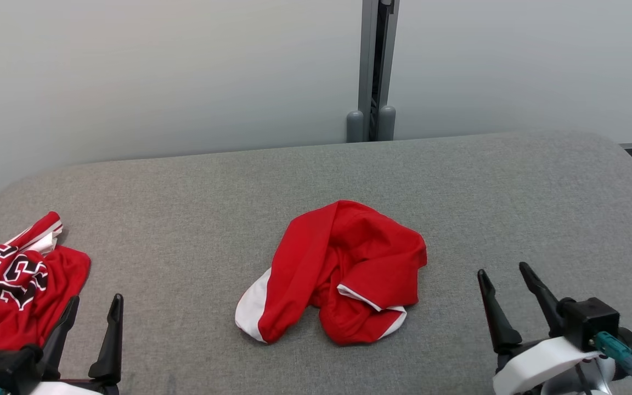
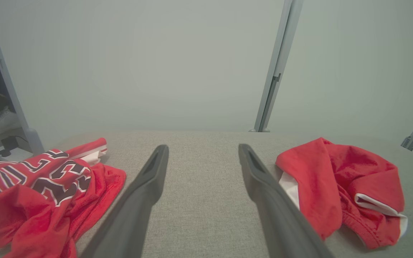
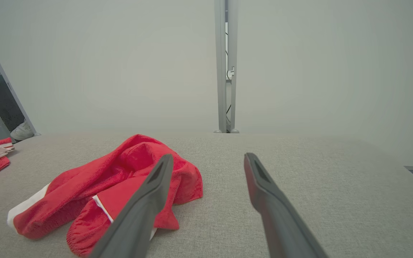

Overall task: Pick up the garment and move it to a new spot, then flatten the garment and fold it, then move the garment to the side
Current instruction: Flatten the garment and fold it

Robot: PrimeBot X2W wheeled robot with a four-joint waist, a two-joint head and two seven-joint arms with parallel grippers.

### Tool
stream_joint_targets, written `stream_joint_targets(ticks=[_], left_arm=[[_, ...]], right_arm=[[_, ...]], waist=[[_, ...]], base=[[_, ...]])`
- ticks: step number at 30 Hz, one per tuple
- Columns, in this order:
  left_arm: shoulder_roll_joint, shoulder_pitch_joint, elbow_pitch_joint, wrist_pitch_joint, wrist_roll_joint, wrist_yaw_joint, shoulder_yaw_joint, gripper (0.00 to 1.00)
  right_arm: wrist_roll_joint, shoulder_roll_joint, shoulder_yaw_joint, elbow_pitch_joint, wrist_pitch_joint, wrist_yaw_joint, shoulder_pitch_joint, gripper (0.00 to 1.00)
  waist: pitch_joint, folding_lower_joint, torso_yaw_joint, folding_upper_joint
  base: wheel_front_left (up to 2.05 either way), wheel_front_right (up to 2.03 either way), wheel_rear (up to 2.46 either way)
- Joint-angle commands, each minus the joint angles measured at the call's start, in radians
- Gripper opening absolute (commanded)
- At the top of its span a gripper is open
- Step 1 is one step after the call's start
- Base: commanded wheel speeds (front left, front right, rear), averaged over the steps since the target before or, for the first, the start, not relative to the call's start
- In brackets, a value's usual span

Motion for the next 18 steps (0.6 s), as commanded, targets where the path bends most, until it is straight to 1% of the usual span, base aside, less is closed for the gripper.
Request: stream_joint_targets(ticks=[1,4,9,14,15,17,18], left_arm=[[0.004,-0.015,-0.002,-0.005,-0.007,0.008,0.001,1.0],[0.004,-0.022,-0.004,-0.004,-0.007,0.008,0.0,1.0],[0.002,-0.044,-0.001,-0.004,-0.001,0.006,-0.008,1.0],[-0.006,-0.076,0.005,-0.01,0.0,-0.006,-0.021,1.0],[-0.008,-0.085,0.008,-0.011,0.0,-0.008,-0.023,1.0],[-0.014,-0.105,0.017,-0.015,-0.002,-0.017,-0.029,1.0],[-0.016,-0.115,0.022,-0.017,-0.002,-0.02,-0.031,1.0]], right_arm=[[-0.008,-0.005,0.015,-0.005,0.008,0.0,-0.011,1.0],[-0.015,-0.004,0.071,0.001,0.022,0.0,-0.02,1.0],[-0.02,-0.006,0.226,0.046,0.057,0.0,-0.041,1.0],[0.002,-0.006,0.386,0.147,0.081,0.0,-0.081,1.0],[-0.015,-0.006,0.413,0.18,0.091,0.0,-0.096,1.0],[-0.001,-0.006,0.452,0.231,0.081,0.0,-0.129,1.0],[-0.023,-0.006,0.464,0.267,0.088,0.0,-0.148,1.0]], waist=[[0.002,0.0,0.002,-0.0001],[0.01,0.0,0.006,-0.0001],[0.033,0.0,0.028,-0.0001],[0.073,0.0,0.058,-0.0001],[0.083,0.0,0.065,-0.0001],[0.105,0.0,0.082,-0.0001],[0.114,0.0,0.088,-0.0001]], base=[[0.0,0.0,0.0],[0.0,0.0,0.0],[0.0,0.0,0.0],[0.0,0.0,0.0],[0.0,0.0,0.0],[0.0,0.0,0.0],[0.0,0.0,0.0]])
